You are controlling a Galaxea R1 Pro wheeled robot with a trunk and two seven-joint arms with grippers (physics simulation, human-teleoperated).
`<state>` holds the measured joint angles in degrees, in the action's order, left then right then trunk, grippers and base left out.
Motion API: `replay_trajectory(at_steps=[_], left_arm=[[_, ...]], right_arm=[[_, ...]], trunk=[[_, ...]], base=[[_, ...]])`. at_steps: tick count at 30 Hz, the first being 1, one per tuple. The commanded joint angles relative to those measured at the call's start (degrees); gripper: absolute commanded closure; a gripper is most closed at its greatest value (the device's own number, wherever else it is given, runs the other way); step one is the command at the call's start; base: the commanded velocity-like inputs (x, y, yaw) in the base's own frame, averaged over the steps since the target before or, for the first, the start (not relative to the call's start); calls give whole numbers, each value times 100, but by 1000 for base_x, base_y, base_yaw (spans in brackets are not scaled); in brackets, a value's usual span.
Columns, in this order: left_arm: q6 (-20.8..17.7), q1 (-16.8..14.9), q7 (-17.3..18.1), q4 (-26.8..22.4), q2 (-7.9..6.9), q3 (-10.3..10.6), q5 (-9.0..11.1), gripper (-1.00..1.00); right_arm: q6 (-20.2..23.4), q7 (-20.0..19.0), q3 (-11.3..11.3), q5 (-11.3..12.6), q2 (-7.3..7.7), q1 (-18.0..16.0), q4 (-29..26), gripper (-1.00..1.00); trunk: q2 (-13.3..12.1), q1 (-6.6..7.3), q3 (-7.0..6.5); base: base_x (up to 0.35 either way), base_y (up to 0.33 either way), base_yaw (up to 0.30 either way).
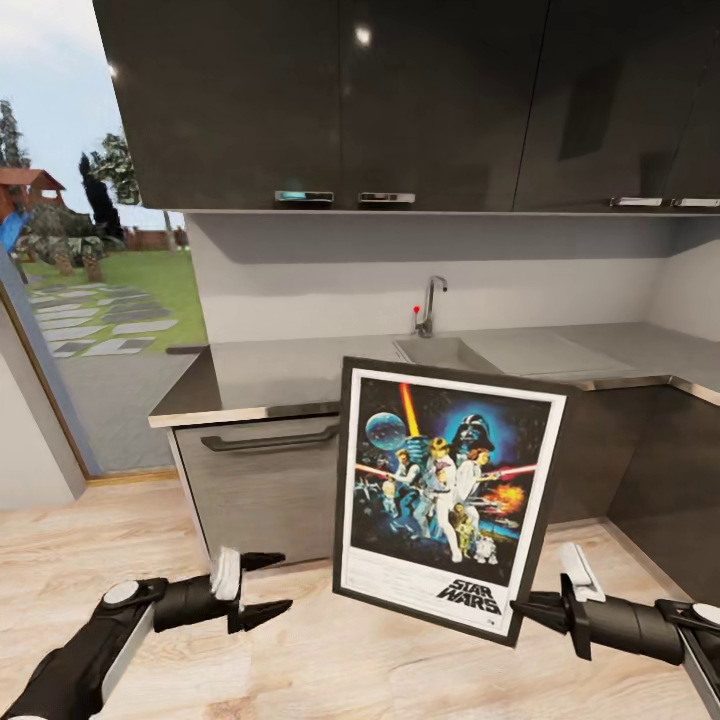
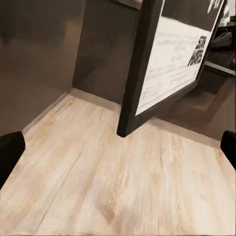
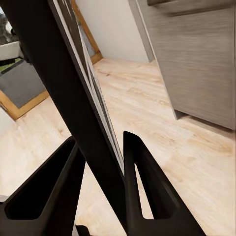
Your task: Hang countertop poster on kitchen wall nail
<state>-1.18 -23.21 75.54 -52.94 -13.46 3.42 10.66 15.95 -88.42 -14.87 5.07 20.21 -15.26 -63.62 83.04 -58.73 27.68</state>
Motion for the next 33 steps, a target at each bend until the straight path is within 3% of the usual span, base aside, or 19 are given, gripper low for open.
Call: replay_trajectory(at_steps=[1, 3, 4, 5, 7, 16, 22, 23, 24, 25, 28, 33], left_arm=[[100, 0, -97, 141, 8, 20, 51, -100], [352, 21, -282, 546, 38, 19, 156, -100], [684, 40, -398, 1106, 68, 17, 461, -100], [792, 43, -413, 1249, 69, 13, 546, -100], [1403, 51, -458, 2114, 58, -17, 943, -100], [1737, 53, -494, 3151, 46, -175, 1609, -100], [1744, 53, -504, 3321, 23, -318, 1760, -100], [1744, 53, -504, 3326, -3, -428, 1765, -100], [1744, 53, -492, 3332, -50, -931, 1764, -100], [1744, 53, -490, 3333, -55, -996, 1763, -100], [1728, 54, -490, 3330, -60, -1070, 1763, -100], [1719, 57, -496, 3332, -60, -1075, 1763, -100]], right_arm=[[70, -24, -28, 11, 1, -4, 0, 100], [73, -21, -124, 7, -2, -4, 4, 100], [74, -17, -201, 4, -6, -4, 6, 100], [74, -15, -211, 4, -6, -4, 6, 100], [70, -1, -242, 0, -8, -4, 7, 100], [66, 8, -250, -2, -14, -4, 8, 100], [60, 12, -242, -8, -31, -4, 8, 100], [59, 14, -243, -7, -34, -4, 8, 100], [56, 120, -228, -17, -48, -4, 5, 100], [57, 252, -216, -26, -50, -4, 0, 100], [57, 532, -172, -39, -86, -4, -16, 100], [57, 542, -167, -41, -123, -4, -17, 100]], trunk=[[4, 0, 6], [4, 0, 6], [4, 0, 6], [4, 0, 6], [4, 0, 6], [4, 0, 6], [4, 0, 6], [4, 0, 6], [4, 0, 6], [4, 0, 6], [-77, 44, -30], [-277, 154, -97]], base=[[0, 0, 0], [0, 0, 0], [0, 0, 0], [0, 0, 0], [0, 0, 0], [0, 0, 0], [0, 0, 0], [0, 0, 0], [0, 0, 0], [0, 0, 0], [0, 0, 0], [0, 0, 0]])
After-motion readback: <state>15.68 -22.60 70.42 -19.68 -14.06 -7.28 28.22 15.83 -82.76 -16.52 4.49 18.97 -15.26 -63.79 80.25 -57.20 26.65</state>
